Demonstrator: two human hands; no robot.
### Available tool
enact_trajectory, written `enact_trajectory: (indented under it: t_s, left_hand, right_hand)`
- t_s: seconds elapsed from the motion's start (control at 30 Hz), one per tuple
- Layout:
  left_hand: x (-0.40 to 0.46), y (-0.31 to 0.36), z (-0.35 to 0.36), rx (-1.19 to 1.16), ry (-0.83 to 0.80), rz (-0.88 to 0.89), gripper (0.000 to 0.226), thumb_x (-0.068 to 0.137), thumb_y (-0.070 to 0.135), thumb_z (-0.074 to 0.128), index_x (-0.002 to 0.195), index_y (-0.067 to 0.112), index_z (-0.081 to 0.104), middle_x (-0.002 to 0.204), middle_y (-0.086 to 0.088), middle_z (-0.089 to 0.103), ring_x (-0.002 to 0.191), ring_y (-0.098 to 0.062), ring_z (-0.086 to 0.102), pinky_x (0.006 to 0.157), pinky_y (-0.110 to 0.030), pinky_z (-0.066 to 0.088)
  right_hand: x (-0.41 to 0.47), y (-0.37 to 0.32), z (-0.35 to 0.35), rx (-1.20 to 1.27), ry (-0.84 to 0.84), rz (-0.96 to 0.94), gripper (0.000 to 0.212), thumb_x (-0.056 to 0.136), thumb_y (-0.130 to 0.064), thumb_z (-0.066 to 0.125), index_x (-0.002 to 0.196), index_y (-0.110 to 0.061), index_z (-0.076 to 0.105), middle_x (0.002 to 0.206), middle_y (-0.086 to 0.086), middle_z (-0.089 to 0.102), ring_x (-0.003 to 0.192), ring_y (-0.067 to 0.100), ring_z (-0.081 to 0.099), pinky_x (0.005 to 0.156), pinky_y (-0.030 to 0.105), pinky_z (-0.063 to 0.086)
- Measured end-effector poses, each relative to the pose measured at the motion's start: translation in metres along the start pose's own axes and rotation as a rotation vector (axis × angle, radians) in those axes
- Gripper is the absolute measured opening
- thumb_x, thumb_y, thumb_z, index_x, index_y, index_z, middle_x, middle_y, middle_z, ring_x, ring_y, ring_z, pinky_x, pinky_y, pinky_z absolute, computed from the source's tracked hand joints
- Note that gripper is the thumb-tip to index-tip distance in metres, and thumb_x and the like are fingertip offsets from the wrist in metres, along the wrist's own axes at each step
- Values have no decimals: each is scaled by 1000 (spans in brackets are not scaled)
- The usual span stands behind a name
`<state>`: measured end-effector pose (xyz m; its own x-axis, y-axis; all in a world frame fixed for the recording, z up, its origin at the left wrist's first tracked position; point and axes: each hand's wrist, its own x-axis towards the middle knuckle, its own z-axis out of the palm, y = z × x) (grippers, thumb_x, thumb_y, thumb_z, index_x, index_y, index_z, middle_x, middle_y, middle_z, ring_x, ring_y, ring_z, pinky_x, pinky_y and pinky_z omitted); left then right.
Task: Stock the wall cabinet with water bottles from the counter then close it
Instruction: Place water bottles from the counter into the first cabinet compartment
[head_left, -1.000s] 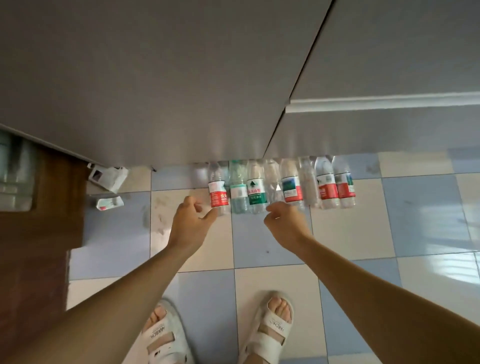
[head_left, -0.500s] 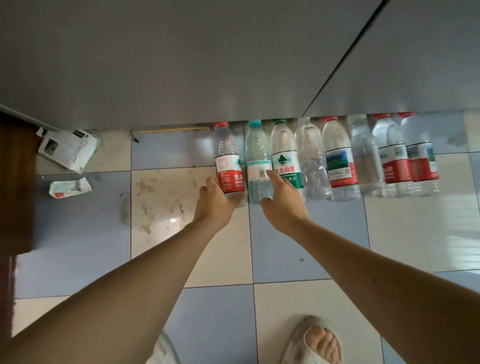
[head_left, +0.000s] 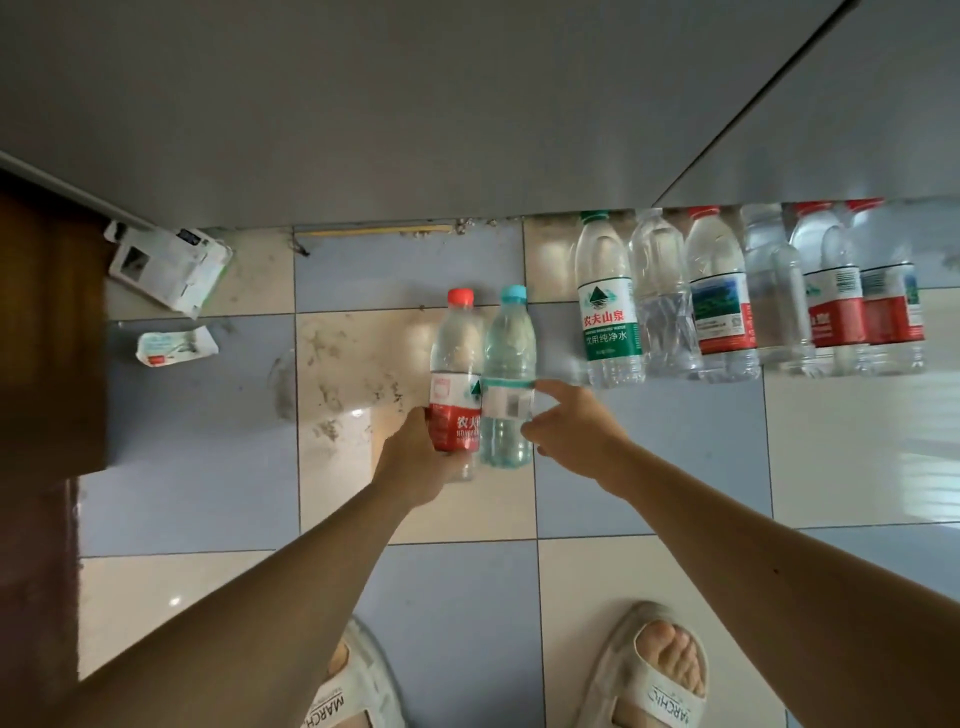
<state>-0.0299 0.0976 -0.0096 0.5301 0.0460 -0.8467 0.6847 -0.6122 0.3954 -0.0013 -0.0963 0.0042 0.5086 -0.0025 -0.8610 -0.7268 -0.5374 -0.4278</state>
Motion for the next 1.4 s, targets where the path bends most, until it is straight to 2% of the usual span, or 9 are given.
enact_trajectory:
  t_s: [0.07, 0.23, 0.43, 0.57, 0.8, 0.97, 1.1, 1.23, 1.4]
  left_hand:
    - [-7, -13, 1, 9, -27, -36, 48, 85, 32, 78, 126, 15, 59, 101, 6, 67, 89, -12, 63, 66, -19, 43]
    - [0, -8, -2, -96, 38, -17, 34, 89, 38, 72, 111, 13, 66, 89, 8, 67, 81, -8, 64, 54, -12, 40]
    - [28, 21, -9, -130, 178, 64, 63, 89, 45, 72, 135, 11, 46, 123, -10, 62, 105, -30, 65, 91, -48, 57]
    - [37, 19, -12, -197, 155, 73, 66, 86, 40, 77, 138, 15, 45, 128, -8, 61, 112, -30, 63, 96, -51, 54]
    - [19, 16, -20, -270, 186, 194, 47, 84, 33, 81, 122, 18, 57, 115, -6, 66, 102, -25, 66, 91, -50, 57]
    - [-1, 32, -43, -267, 363, 326, 71, 74, 33, 87, 136, 27, 52, 123, 0, 54, 111, -20, 58, 94, -41, 54]
    - [-8, 55, -55, -223, 453, 482, 67, 66, 27, 92, 122, 32, 55, 118, 5, 46, 103, -10, 56, 92, -24, 48]
    - [-9, 66, -58, -176, 522, 569, 68, 60, 23, 94, 104, 47, 48, 110, 13, 44, 95, 7, 55, 76, -1, 40]
    - [-8, 57, -44, -132, 603, 662, 56, 69, 19, 92, 110, 29, 55, 116, 5, 49, 97, 19, 50, 77, 1, 39]
  right_hand:
    - [-1, 5, 5, -1, -22, 46, 58, 90, -13, 66, 145, -25, 51, 105, 7, 70, 93, 25, 72, 82, 41, 63]
    - [16, 3, 10, 26, 20, 48, 59, 91, -24, 72, 145, -21, 50, 115, 6, 69, 98, 23, 68, 89, 42, 60]
    - [40, -20, 18, 4, 157, -115, 76, 84, -34, 79, 149, -22, 43, 120, 1, 63, 98, 19, 64, 74, 32, 58]
    - [53, -28, 25, -30, 154, -113, 70, 78, -32, 84, 139, -22, 50, 103, -4, 63, 81, 11, 60, 58, 21, 47]
    - [32, -24, 26, -32, 243, -126, 77, 66, -22, 86, 134, -22, 51, 120, 3, 59, 104, 23, 61, 86, 40, 58]
    - [-2, -33, 1, -45, 321, -246, 76, 66, -18, 87, 132, -20, 50, 117, -1, 46, 95, 14, 51, 78, 27, 46]
    - [-16, -50, -21, -36, 404, -388, 65, 68, -15, 89, 117, -25, 49, 116, -4, 43, 90, 10, 49, 70, 9, 36]
    - [-13, -66, -29, -83, 435, -494, 68, 68, -10, 88, 122, -23, 49, 115, -9, 37, 97, 14, 49, 76, 11, 38]
    - [-9, -52, -18, -116, 430, -552, 65, 70, -11, 90, 121, -19, 51, 116, -8, 39, 97, 13, 48, 81, 17, 40]
